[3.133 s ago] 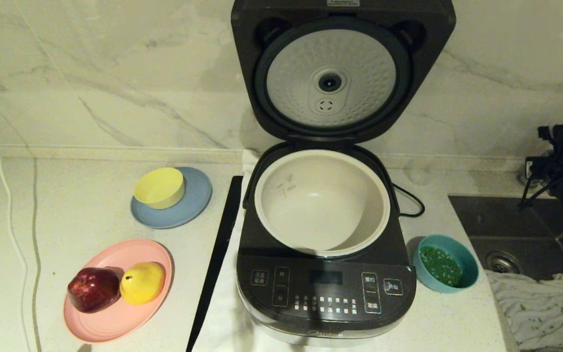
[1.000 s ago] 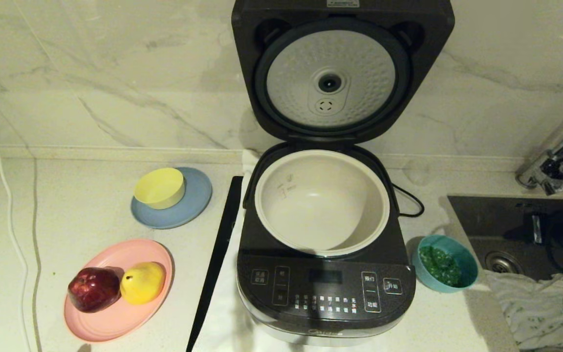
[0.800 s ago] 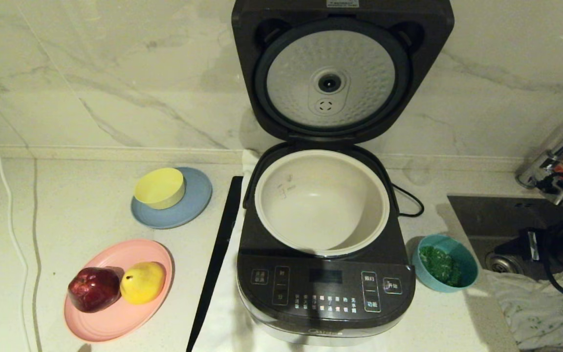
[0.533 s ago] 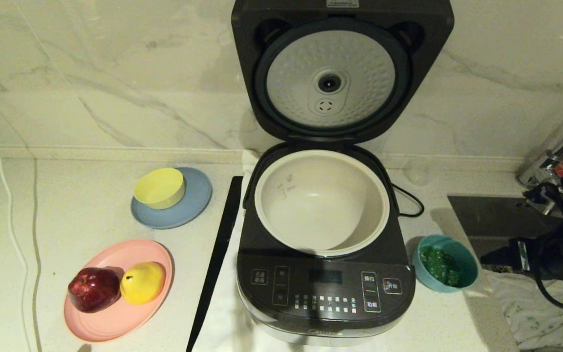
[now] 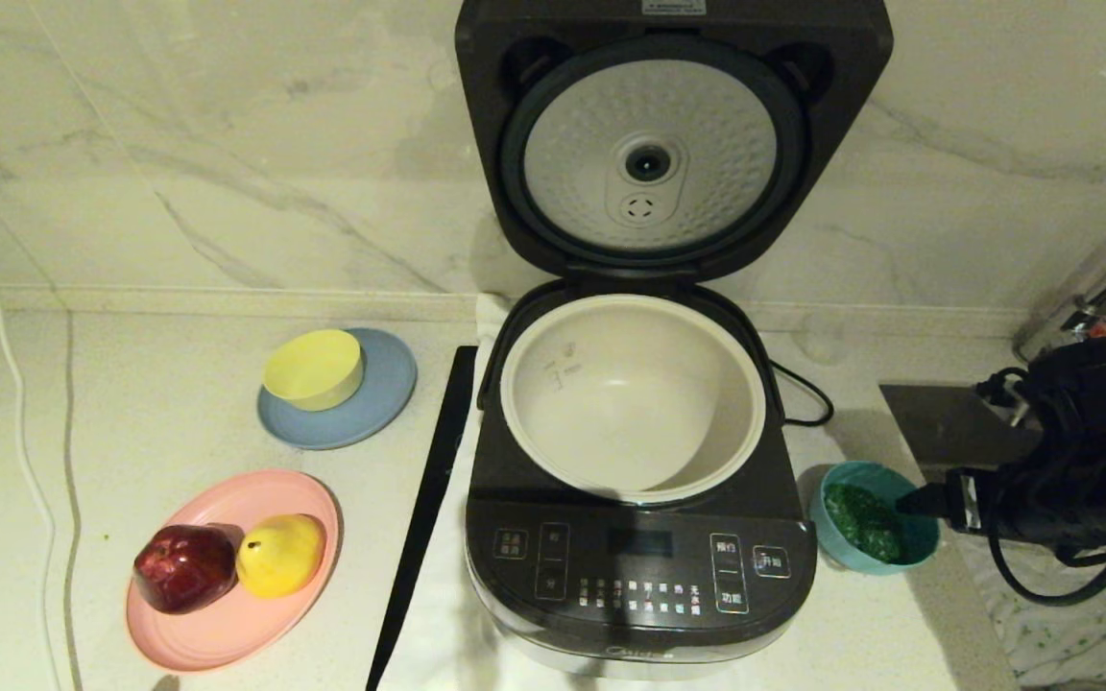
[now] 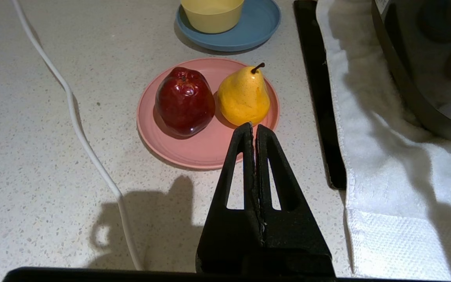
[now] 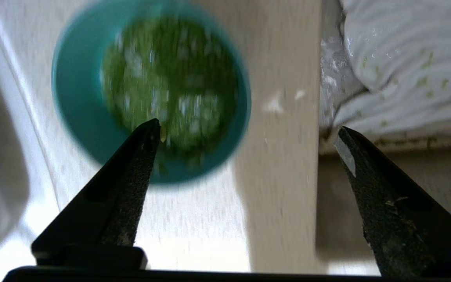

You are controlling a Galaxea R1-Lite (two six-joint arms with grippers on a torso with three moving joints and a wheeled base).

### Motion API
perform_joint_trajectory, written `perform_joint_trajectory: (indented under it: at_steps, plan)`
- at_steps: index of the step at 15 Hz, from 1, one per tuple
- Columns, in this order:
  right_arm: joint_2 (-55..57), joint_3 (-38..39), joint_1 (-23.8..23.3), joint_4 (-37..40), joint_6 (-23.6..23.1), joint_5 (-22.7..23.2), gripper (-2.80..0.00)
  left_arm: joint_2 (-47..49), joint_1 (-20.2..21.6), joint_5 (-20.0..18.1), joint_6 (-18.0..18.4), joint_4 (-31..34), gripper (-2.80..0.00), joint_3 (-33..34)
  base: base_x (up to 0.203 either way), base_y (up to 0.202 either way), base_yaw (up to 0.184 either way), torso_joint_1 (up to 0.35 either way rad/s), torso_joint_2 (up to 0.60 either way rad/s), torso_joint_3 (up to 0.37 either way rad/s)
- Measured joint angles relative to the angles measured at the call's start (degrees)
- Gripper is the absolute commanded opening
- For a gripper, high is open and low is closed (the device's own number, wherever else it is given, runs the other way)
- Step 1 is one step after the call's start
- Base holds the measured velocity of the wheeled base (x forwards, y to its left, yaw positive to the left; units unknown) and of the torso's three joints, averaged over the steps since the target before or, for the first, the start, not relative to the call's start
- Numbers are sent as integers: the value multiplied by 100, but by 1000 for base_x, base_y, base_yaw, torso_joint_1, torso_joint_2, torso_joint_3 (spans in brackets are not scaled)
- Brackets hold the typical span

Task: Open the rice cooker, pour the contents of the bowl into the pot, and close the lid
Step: Fill a bowl with water from the tap

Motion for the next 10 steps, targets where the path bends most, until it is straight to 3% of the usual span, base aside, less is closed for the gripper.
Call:
perform_joint_trajectory:
  at_steps: [10]
  plan:
    - [566,-470,-123,-121,120,1,0,0,0,4,1,0,-280,0,0,0,0,0,0,0]
